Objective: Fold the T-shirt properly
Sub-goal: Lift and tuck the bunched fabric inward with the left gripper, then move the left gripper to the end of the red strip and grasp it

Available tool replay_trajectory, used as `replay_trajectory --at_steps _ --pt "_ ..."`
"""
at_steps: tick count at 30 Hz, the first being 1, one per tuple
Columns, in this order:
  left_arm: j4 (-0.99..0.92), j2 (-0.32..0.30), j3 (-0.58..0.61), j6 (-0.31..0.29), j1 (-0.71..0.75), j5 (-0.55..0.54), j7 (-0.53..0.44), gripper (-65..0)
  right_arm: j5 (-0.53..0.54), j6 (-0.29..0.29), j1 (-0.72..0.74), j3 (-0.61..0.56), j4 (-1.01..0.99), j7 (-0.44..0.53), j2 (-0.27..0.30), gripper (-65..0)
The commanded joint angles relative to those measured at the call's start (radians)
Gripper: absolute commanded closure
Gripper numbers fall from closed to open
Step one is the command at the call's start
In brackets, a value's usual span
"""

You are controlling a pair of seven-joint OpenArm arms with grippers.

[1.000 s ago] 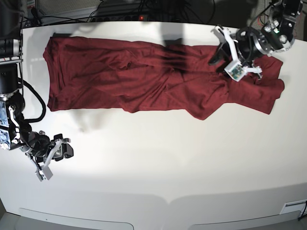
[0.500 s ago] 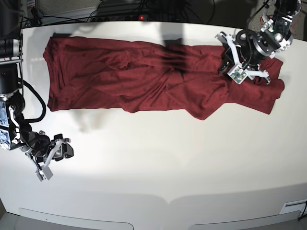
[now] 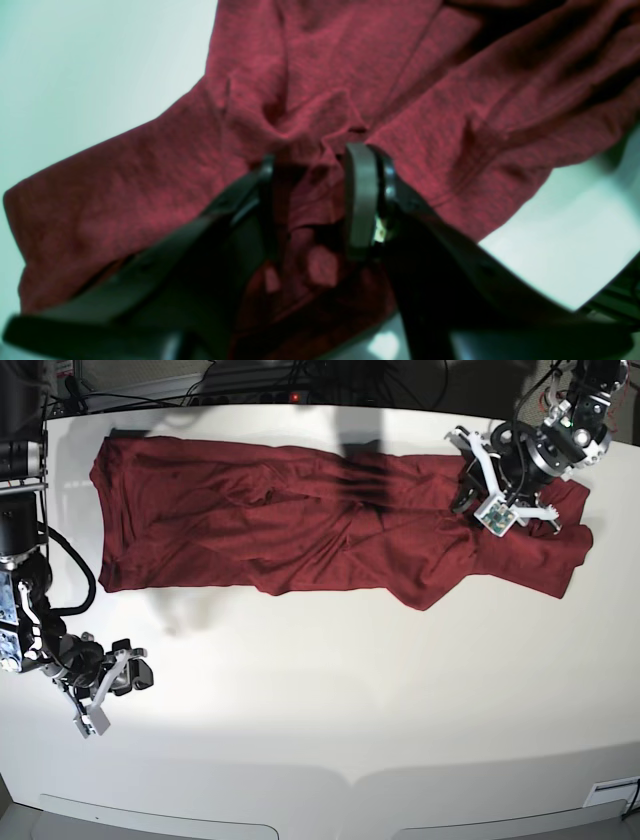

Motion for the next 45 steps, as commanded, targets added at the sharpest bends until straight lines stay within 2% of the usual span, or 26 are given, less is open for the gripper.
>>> replay_trajectory --at_steps 1,4,8,14,22,30,41,45 --pt "0.018 -0.012 0.001 0.003 -0.003 -0.007 -0.023 -17.6 0.008 0.005 0.031 0.009 0.014 0.019 0.018 -26.0" --pt "0.018 -0.012 0.029 0.003 -0.003 0.001 -0.023 -17.6 0.008 0.005 0.031 0.009 0.014 0.019 0.018 -26.1" --pt "0.018 -0.012 0.082 0.012 -0.003 0.107 -0.031 -17.6 0.008 0.005 0.031 0.009 0.014 0.019 0.018 -26.0" --pt "0.018 -0.012 0.085 0.121 -0.011 0.109 -0.031 -17.6 0.008 0.005 0.031 0.009 0.014 0.019 0.018 -26.0" --pt "0.018 -0.012 0.085 0.127 -0.012 0.136 -0.029 -17.5 0.008 0.005 0.031 0.009 0.014 0.019 0.018 -26.0" --pt "0.018 -0.012 0.085 0.130 -0.011 0.132 -0.023 0.0 0.008 0.005 0.031 0.009 0.014 0.019 0.018 -26.0" --pt "0.084 -0.013 0.084 0.136 -0.011 0.131 -0.031 0.0 0.008 0.005 0.031 0.009 0.014 0.019 0.018 -26.0" --pt "0.200 -0.013 0.066 0.237 -0.003 0.104 -0.029 0.0 0.008 0.005 0.031 0.009 0.014 0.019 0.018 -26.1"
